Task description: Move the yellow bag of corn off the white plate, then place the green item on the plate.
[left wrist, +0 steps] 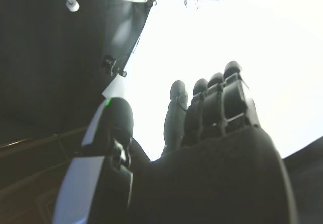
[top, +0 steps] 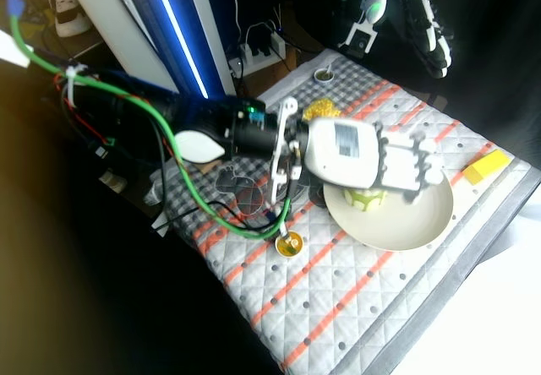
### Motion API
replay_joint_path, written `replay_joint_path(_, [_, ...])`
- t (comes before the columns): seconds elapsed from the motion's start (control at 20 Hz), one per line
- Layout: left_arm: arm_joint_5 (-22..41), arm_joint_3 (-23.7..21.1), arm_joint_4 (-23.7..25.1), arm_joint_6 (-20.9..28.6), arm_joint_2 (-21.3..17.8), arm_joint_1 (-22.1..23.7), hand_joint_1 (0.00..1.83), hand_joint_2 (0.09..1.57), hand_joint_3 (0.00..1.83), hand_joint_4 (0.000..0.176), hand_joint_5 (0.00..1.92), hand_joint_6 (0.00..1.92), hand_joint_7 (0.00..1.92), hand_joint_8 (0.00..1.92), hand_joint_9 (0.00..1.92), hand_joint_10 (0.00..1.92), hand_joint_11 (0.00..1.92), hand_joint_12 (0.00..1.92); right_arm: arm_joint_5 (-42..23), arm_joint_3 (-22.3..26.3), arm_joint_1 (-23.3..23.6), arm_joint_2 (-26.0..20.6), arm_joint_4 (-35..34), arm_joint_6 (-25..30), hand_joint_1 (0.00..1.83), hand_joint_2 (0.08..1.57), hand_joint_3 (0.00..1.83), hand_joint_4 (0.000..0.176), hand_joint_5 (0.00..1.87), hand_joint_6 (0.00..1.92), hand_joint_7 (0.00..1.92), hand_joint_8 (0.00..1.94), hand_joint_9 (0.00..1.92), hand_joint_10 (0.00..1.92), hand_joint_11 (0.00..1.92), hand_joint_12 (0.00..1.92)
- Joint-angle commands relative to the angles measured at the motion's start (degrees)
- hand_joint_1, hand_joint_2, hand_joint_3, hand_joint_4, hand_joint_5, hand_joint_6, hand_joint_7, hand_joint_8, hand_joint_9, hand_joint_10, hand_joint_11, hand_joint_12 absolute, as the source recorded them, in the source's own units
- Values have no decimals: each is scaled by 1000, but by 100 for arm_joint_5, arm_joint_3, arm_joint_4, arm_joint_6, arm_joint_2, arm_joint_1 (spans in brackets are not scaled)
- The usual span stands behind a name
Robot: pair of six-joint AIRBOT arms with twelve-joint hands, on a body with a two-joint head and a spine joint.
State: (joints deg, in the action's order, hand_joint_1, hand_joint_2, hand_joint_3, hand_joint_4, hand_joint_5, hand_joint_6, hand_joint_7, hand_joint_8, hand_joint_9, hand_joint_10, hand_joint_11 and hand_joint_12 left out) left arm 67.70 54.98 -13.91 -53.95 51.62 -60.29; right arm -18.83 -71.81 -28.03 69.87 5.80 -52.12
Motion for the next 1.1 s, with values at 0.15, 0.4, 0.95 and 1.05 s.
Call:
replay_joint_path(0.15, [1124, -80, -38, 58, -101, -18, 579, 1415, 2, 37, 91, 12, 43, 5, 29, 9, 0, 318, -2084, 986, -27, -1147, -70, 6, 295, 1100, 0, 49, 0, 0, 0, 0, 0, 0, 0, 803])
replay_joint_path(0.4, [1448, -81, -134, 59, -94, -52, 591, 1351, 0, 57, 1, 0, 0, 0, 0, 0, 0, 0, -3603, 1895, -1059, -2312, -415, 5, 405, 1171, 1, 119, 0, 0, 0, 0, 0, 0, 0, 71])
replay_joint_path(0.95, [2630, 35, -406, 446, -102, -56, 435, 1080, 0, 144, 0, 0, 0, 0, 0, 0, 0, 0, -6399, 2539, -2803, -3109, -1749, -403, 541, 1067, 0, 29, 0, 0, 0, 0, 0, 0, 0, 0])
replay_joint_path(1.05, [3027, -5, -413, 440, -236, -68, 457, 1007, 0, 175, 0, 0, 0, 0, 0, 0, 0, 0, -6831, 2542, -2802, -3162, -1749, -422, 507, 1087, 0, 16, 0, 0, 0, 0, 0, 0, 0, 0])
